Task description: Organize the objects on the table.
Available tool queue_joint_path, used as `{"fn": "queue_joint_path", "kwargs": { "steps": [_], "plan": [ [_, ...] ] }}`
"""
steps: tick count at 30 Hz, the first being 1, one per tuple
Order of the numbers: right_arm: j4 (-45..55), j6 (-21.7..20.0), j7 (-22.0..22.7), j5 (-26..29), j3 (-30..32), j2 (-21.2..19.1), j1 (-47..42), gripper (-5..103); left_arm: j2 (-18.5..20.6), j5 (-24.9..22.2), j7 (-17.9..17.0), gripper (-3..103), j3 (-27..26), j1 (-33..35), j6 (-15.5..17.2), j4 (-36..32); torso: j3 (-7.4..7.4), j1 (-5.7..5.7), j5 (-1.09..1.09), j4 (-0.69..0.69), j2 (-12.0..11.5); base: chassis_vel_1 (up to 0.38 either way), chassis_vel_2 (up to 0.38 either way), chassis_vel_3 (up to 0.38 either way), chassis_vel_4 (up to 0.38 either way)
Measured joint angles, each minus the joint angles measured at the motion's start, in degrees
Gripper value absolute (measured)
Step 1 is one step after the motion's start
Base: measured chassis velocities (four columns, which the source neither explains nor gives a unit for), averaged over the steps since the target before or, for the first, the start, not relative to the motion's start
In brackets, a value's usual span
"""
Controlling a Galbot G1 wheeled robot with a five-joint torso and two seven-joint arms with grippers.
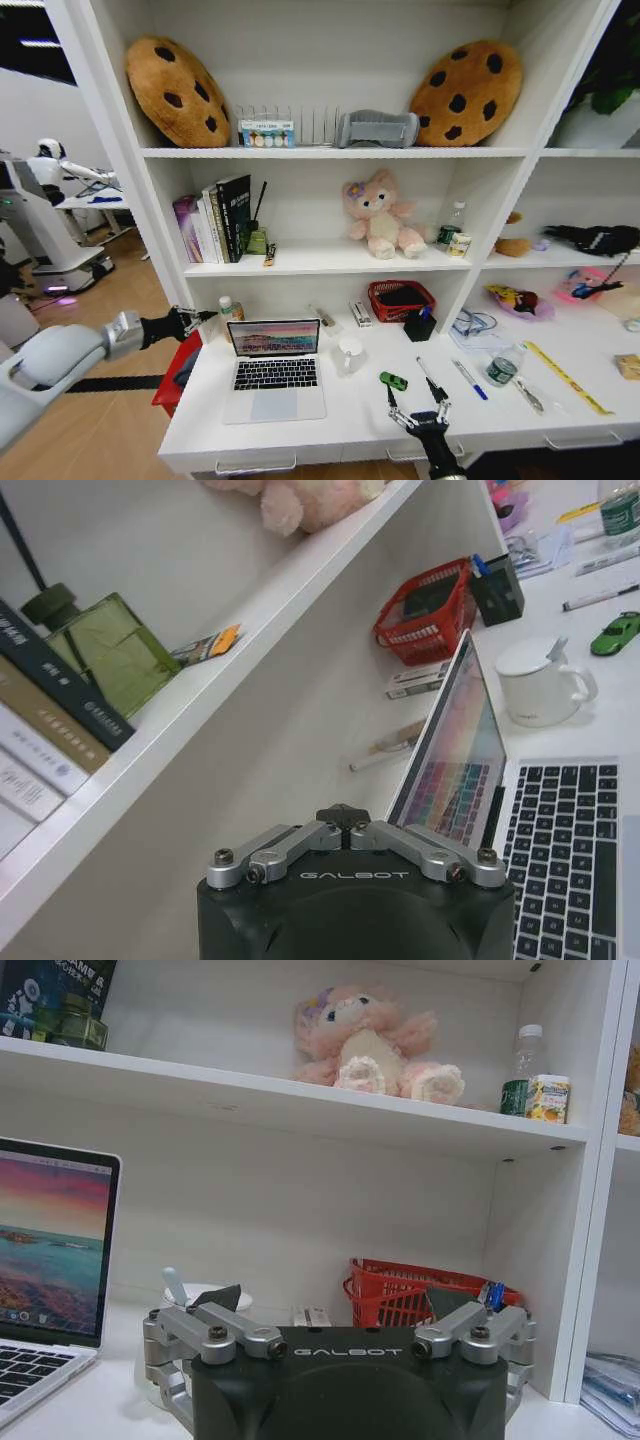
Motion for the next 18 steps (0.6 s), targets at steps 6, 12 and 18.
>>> {"fn": "queue_joint_path", "kwargs": {
  "steps": [6,12,18],
  "plan": [
    [-0.66,0.46,0.07,-0.16,0.18,0.41,-0.09,100,-1.94,0.22,0.76,0,8.46,-8.75,1.00,1.21,-0.01,0.00,0.01,0.02,0.00,0.000,0.000,0.000,0.000],
    [-2.07,1.91,1.23,-1.06,-0.09,1.92,0.34,100,-3.28,0.77,2.50,0,18.97,-18.53,1.37,3.46,-0.01,-0.01,0.01,0.02,0.00,0.000,0.000,0.000,0.000],
    [-3.36,4.20,0.88,-1.38,-0.22,2.89,-0.90,100,-4.42,1.59,5.63,0,30.55,-30.21,1.44,7.12,0.00,0.00,0.02,0.02,0.00,0.000,0.000,0.000,0.000]
  ]
}}
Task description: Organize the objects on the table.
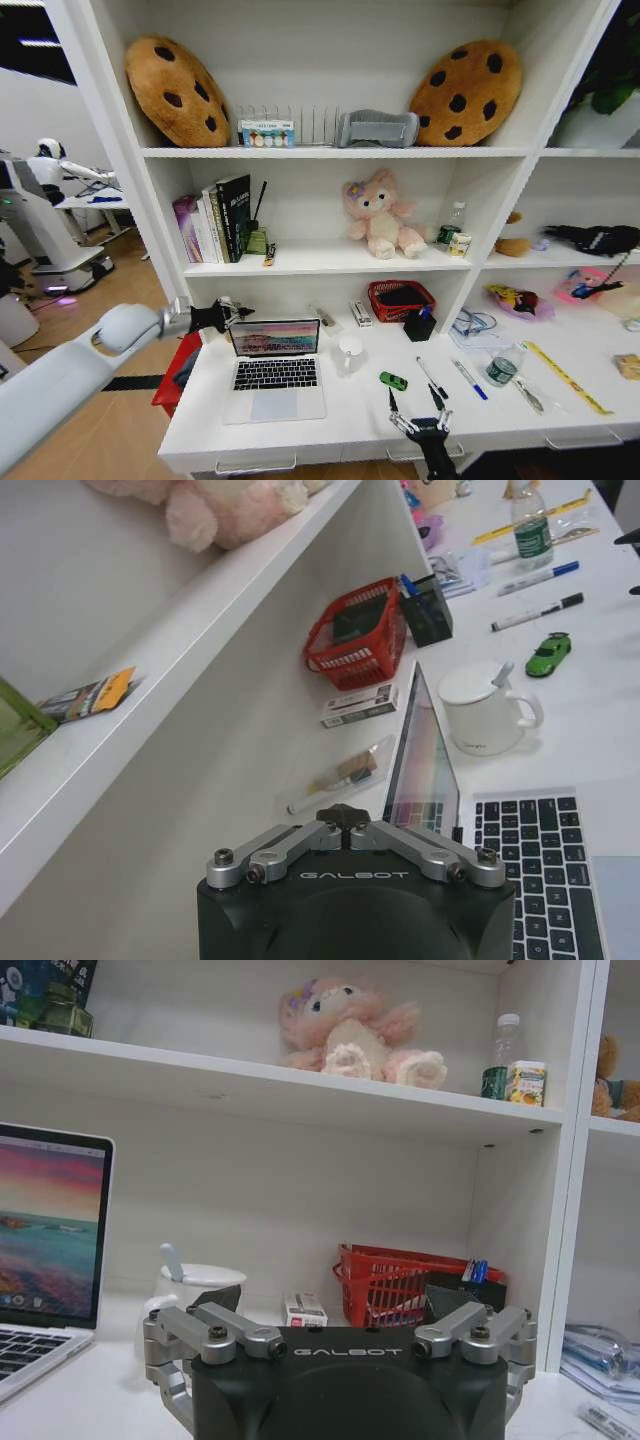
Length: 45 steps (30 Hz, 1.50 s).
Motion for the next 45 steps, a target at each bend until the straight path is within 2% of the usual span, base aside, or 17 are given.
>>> {"fn": "queue_joint_path", "kwargs": {
  "steps": [1,5,14,17,21,23,24,25,26,28,30,31,34,40,43,44,45],
  "plan": [
    [-0.61,0.93,0.14,0.00,-0.07,0.00,-0.51,100,-0.83,0.51,1.11,0,2.77,-3.02,-0.01,1.23,0.00,0.00,0.00,0.00,0.00,0.000,0.000,0.000,0.000],
    [-1.52,2.61,0.55,0.34,0.31,0.13,-1.47,100,-3.44,2.72,1.45,0,8.44,-8.93,-0.04,4.62,0.00,0.00,0.00,-0.03,0.01,0.000,0.000,0.000,0.000],
    [-2.19,3.64,1.06,1.93,1.66,-0.56,-1.99,100,-5.97,4.67,3.10,0,15.44,-15.45,-1.70,8.51,0.00,0.00,-0.01,0.00,0.01,0.000,0.000,0.000,0.000],
    [-2.18,3.64,1.05,2.13,1.68,-0.73,-1.86,100,-6.36,5.01,4.76,0,17.20,-17.10,-2.40,9.40,0.00,0.00,-0.01,0.00,0.00,0.000,0.000,0.000,0.000],
    [-2.23,3.65,0.99,2.22,1.63,-0.76,-1.77,100,-6.38,5.39,9.43,0,18.17,-18.50,-4.28,9.80,0.00,0.00,0.00,0.00,0.00,0.000,0.000,0.000,0.000],
    [-2.48,3.89,0.98,2.26,1.61,-0.74,-1.77,100,-6.43,5.61,16.90,0,18.52,-19.55,-9.97,10.48,0.00,0.00,-0.01,0.00,0.00,0.000,0.000,0.000,0.000],
    [-2.48,3.89,0.98,2.26,1.61,-0.74,-1.77,100,-6.43,5.61,16.90,0,18.52,-19.55,-9.97,10.48,0.00,0.00,-0.01,0.00,0.00,0.000,0.000,0.000,0.000],
    [-2.53,4.04,0.99,2.31,1.61,-0.72,-1.86,100,-6.27,5.64,21.24,0,18.66,-20.04,-12.62,10.49,0.00,0.00,-0.01,-0.01,0.00,0.000,0.000,0.000,0.000],
    [-2.54,4.13,0.99,2.34,1.62,-0.72,-1.95,100,-6.02,5.65,23.65,0,18.66,-20.17,-13.53,10.18,0.00,0.00,-0.01,-0.01,0.00,0.000,0.000,0.000,0.000],
    [-2.56,4.23,0.99,2.36,1.65,-0.72,-1.99,100,-5.80,5.66,24.92,0,18.66,-20.18,-13.79,9.80,0.00,0.00,-0.01,-0.01,0.00,0.000,0.000,0.000,0.000],
    [-2.61,4.40,0.99,2.39,1.77,-0.73,-2.05,100,-4.90,6.01,28.59,0,18.43,-19.74,-13.68,8.01,0.00,0.00,0.00,-0.01,0.00,0.000,0.000,0.000,0.000],
    [-2.61,4.40,0.99,2.39,1.77,-0.73,-2.05,100,-4.90,6.01,28.59,0,18.43,-19.74,-13.68,8.01,0.00,0.00,0.00,-0.01,0.00,0.000,0.000,0.000,0.000],
    [-2.61,4.46,1.01,2.57,2.19,-0.68,-2.04,100,-4.26,7.48,30.60,0,15.52,-15.56,-13.09,5.99,0.00,0.00,0.00,-0.01,0.01,0.000,0.000,0.000,0.000],
    [-2.52,4.52,1.00,2.61,2.66,-0.72,-2.16,100,-2.40,7.89,31.01,0,10.57,-8.73,-13.04,3.18,0.00,0.00,-0.02,-0.02,0.00,0.000,0.000,0.000,0.000],
    [-2.31,4.53,0.97,2.64,2.89,-0.75,-2.23,100,1.88,5.13,30.06,0,-1.43,3.51,-12.05,-1.16,-0.01,0.00,0.00,-0.01,0.01,0.000,0.000,0.000,0.000],
    [-2.31,4.53,0.97,2.64,2.89,-0.75,-2.23,100,1.88,5.13,30.06,0,-1.43,3.51,-12.05,-1.16,-0.01,0.00,0.00,-0.01,0.01,0.000,0.000,0.000,0.000],
    [-2.23,4.51,0.95,2.65,2.90,-0.76,-2.13,100,4.34,3.58,28.38,0,-7.25,10.91,-12.04,-3.28,-0.01,0.00,0.00,0.01,0.01,0.000,0.000,0.000,0.000]
  ]
}}
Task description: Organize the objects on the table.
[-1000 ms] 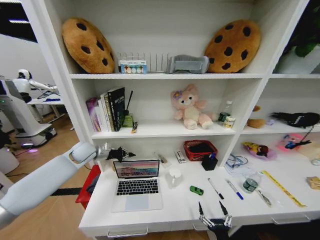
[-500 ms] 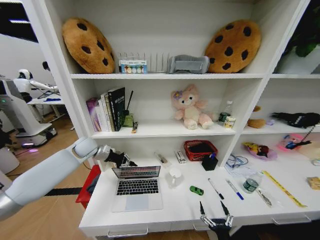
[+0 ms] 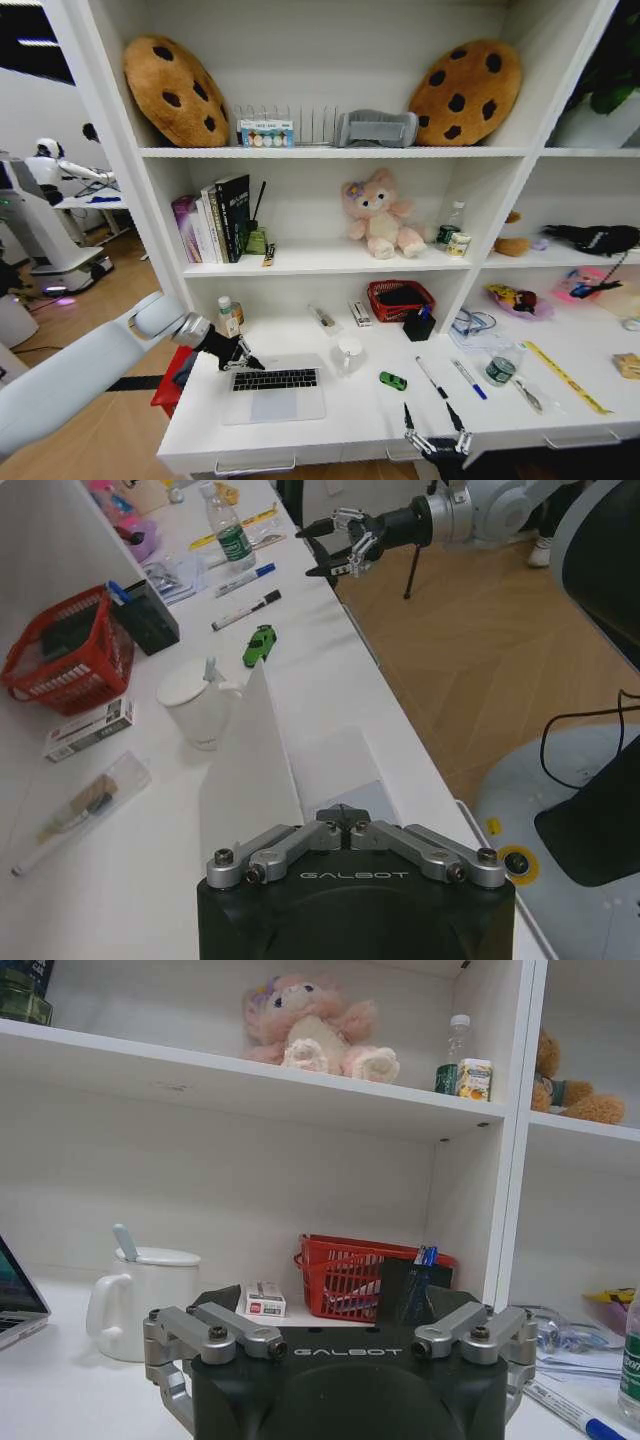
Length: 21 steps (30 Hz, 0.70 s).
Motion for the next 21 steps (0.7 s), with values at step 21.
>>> {"fn": "queue_joint_path", "kwargs": {
  "steps": [21],
  "plan": [
    [4.52,1.29,-3.34,-0.83,4.99,2.74,-4.18,100,-11.73,-12.69,-28.46,0,-40.03,43.22,0.94,-7.61,0.00,-0.01,0.00,-0.01,0.01,0.000,0.000,0.000,0.000]
  ]
}}
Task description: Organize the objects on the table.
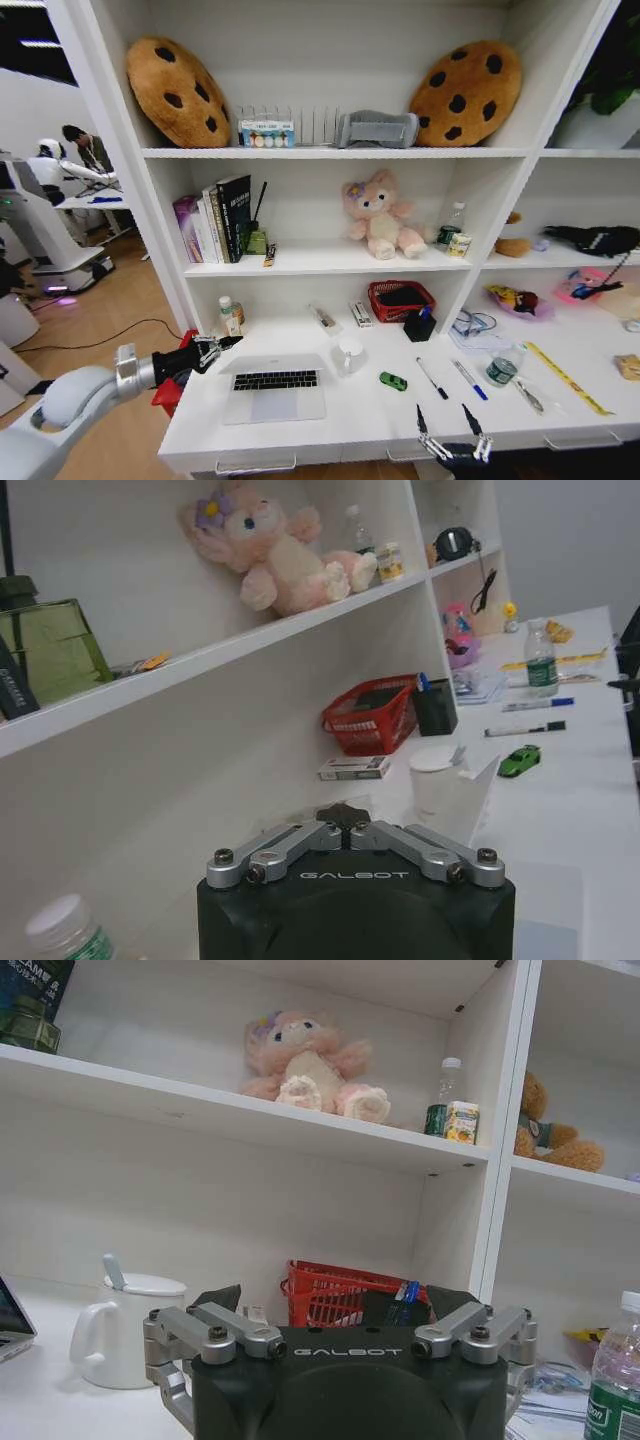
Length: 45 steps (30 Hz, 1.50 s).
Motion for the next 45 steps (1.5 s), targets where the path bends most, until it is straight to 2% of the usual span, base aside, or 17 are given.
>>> {"fn": "queue_joint_path", "kwargs": {
  "steps": [1,2,4,5,6,7,11,13,20,24,25,32,36,37,40,41,45],
  "plan": [
    [0.00,0.00,0.00,0.00,0.00,0.00,0.00,100,0.00,0.00,0.00,0,0.00,0.00,0.00,0.00,0.00,0.00,0.00,0.00,0.00,0.000,0.000,0.000,0.000],
    [0.00,-0.01,0.00,0.01,0.00,-0.11,-0.04,100,-0.73,1.19,-2.13,0,-0.44,0.51,-0.06,-0.29,0.00,0.00,0.00,0.00,0.00,0.000,0.000,0.000,0.000],
    [0.00,-0.10,0.03,0.06,-0.12,-0.32,-0.26,100,-3.27,3.96,-12.88,0,-0.54,1.39,-0.03,-0.94,0.00,0.01,0.00,-0.01,-0.01,0.000,0.000,0.000,0.000],
    [0.00,-0.10,0.03,0.06,-0.12,-0.32,-0.26,100,-3.27,3.96,-12.88,0,-0.54,1.39,-0.03,-0.94,0.00,0.01,0.00,-0.01,-0.01,0.000,0.000,0.000,0.000],
    [0.26,-0.45,0.10,0.25,-0.53,-0.41,-0.54,100,-4.75,5.70,-18.30,0,-0.50,1.98,0.85,-1.22,0.00,0.01,-0.01,-0.02,0.00,0.000,0.000,0.000,0.000],
    [0.68,-0.86,0.14,0.40,-0.96,-0.54,-0.71,100,-5.42,7.28,-20.79,0,-0.56,2.57,1.67,-1.34,0.01,0.00,-0.02,-0.01,-0.01,0.000,0.000,0.000,0.000],
    [1.05,-1.28,0.18,0.41,-1.51,-0.95,-0.66,100,-5.38,9.97,-21.56,0,-0.77,2.98,1.56,-1.34,0.01,0.00,-0.01,0.00,0.00,0.000,0.000,0.000,0.000],
    [1.12,-1.59,0.21,0.06,-1.92,-1.37,-0.03,100,-3.74,12.22,-21.27,0,-0.78,2.72,0.90,-1.35,0.01,0.00,0.00,-0.01,0.00,0.000,0.000,0.000,0.000],
    [1.30,-1.49,0.22,-0.09,-1.88,-1.32,-0.56,100,-2.68,13.91,-19.75,0,-0.83,2.35,0.64,-1.64,0.01,0.01,0.00,-0.01,-0.01,0.000,0.000,0.000,0.000],
    [0.27,-1.01,0.28,0.00,-1.64,-1.63,-0.82,100,-0.93,15.45,-14.67,0,0.00,1.61,-0.88,-0.92,0.01,0.01,-0.01,0.00,-0.01,0.000,0.000,0.000,0.000],
    [0.27,-1.01,0.28,0.00,-1.64,-1.63,-0.82,100,-0.93,15.45,-14.67,0,0.00,1.61,-0.88,-0.92,0.01,0.01,-0.01,0.00,-0.01,0.000,0.000,0.000,0.000],
    [-0.47,-0.49,0.28,-0.23,-1.84,-0.76,-0.64,100,2.72,18.48,-7.94,0,5.99,-2.23,-2.70,1.19,0.01,0.01,0.00,-0.01,-0.01,0.000,0.000,0.000,0.000],
    [-0.86,-0.09,0.28,-0.22,-1.81,-0.66,-0.85,100,3.25,19.38,-5.80,0,7.26,-2.72,-3.07,1.63,0.01,0.01,-0.01,-0.01,-0.01,0.000,0.000,0.000,0.000],
    [-1.24,0.37,0.31,-0.20,-1.64,-0.55,-1.09,100,3.66,20.68,-4.37,0,8.62,-3.04,-3.84,2.25,0.01,0.02,0.00,-0.01,-0.01,0.000,0.000,0.000,0.000],
    [-1.33,0.90,0.38,-0.02,-1.37,-0.16,-1.61,100,3.68,21.85,-3.39,0,10.84,-3.28,-4.67,2.90,0.01,0.01,-0.01,-0.01,-0.01,0.000,0.000,0.000,0.000],
    [-1.30,0.97,0.38,-0.01,-1.37,0.04,-1.70,100,3.62,22.12,-1.46,0,11.31,-3.26,-5.12,3.02,0.01,0.01,-0.01,-0.01,-0.01,0.000,0.000,0.000,0.000],
    [-1.30,0.98,0.35,-0.13,-1.43,0.17,-1.60,100,3.62,23.70,1.09,0,11.76,-2.78,-5.96,3.25,0.01,0.01,-0.01,0.00,-0.01,0.000,0.000,0.000,0.000]
  ]
}}
